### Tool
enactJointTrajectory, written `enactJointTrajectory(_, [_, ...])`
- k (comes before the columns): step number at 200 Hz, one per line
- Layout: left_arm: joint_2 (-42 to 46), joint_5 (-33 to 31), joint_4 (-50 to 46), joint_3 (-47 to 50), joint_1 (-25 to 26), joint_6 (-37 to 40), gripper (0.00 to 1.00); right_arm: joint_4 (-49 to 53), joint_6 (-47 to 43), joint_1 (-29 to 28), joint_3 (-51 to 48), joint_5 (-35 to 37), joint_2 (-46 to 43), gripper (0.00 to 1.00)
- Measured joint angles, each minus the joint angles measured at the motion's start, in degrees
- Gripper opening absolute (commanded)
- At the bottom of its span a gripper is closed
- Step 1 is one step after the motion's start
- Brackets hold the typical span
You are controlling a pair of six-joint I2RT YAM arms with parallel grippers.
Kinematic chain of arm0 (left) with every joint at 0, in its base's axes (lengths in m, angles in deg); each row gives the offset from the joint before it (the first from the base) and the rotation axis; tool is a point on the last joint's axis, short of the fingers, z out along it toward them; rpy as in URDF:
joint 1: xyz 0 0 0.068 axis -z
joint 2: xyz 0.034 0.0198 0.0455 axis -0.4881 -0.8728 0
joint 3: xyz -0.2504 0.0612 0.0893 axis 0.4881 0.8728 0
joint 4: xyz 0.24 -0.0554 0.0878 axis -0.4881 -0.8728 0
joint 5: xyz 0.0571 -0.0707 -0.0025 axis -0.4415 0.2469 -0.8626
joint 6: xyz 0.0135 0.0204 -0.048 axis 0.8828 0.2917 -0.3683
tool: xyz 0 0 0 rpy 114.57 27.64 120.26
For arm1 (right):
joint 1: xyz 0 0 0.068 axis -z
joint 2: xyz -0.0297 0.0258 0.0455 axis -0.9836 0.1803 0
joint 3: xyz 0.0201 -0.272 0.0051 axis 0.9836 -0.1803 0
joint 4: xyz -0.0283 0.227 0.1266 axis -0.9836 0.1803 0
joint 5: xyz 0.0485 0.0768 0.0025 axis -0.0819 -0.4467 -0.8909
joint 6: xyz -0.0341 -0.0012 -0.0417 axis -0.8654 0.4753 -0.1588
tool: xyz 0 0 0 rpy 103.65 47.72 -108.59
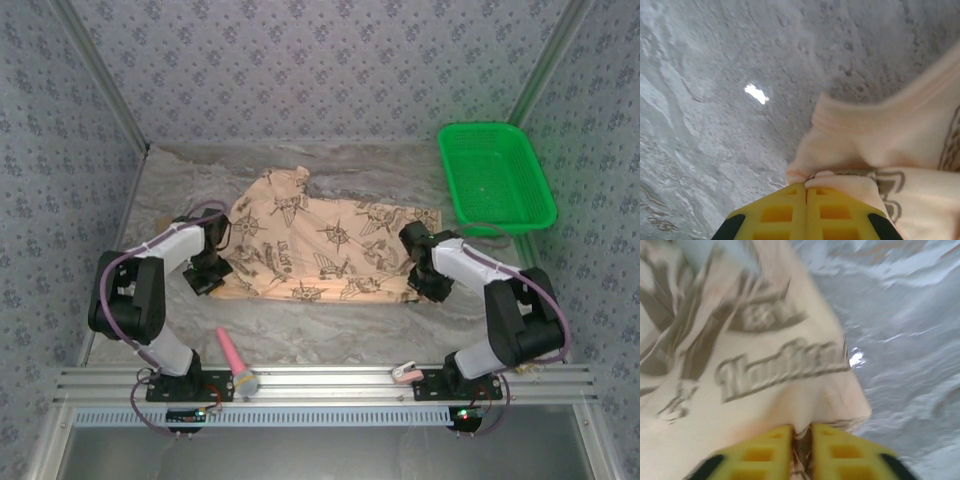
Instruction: Fold the inside-out t-shirt
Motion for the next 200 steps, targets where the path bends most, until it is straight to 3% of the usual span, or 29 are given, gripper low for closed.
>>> enactJointTrajectory(30, [-0.2, 0.4, -0.9, -0.9, -1.4, 2.1, 0.21, 0.0, -11.5, -2.6, 2.9, 1.1, -3.2, 0.49])
enactJointTrajectory(69, [-0.2, 1.6, -1.7, -1.2, -1.4, 2.2, 0.32, -12.4, -33.7, -18.2, 10.0, -5.2, -2.9, 0.52])
enactJointTrajectory(100, [-0.2, 1.6, -2.1, -1.1, -1.4, 2.2, 0.33, -28.6, -54.2, -30.8, 11.4, -16.2, 2.6, 0.55])
enactJointTrajectory(126, [-0.2, 1.7, -2.1, -1.0, -1.7, 2.6, 0.31, -41.7, -68.2, -37.8, 11.3, -24.0, 10.4, 0.55])
enactJointTrajectory(171, [-0.2, 2.0, -1.3, 0.5, -2.5, 2.5, 0.23, -51.1, -78.1, -40.5, 21.7, -28.7, 26.5, 0.55])
enactJointTrajectory(200, [-0.2, 2.0, -0.4, 0.8, -2.9, 2.6, 0.18, -55.6, -79.7, -40.5, 25.1, -28.5, 31.0, 0.52])
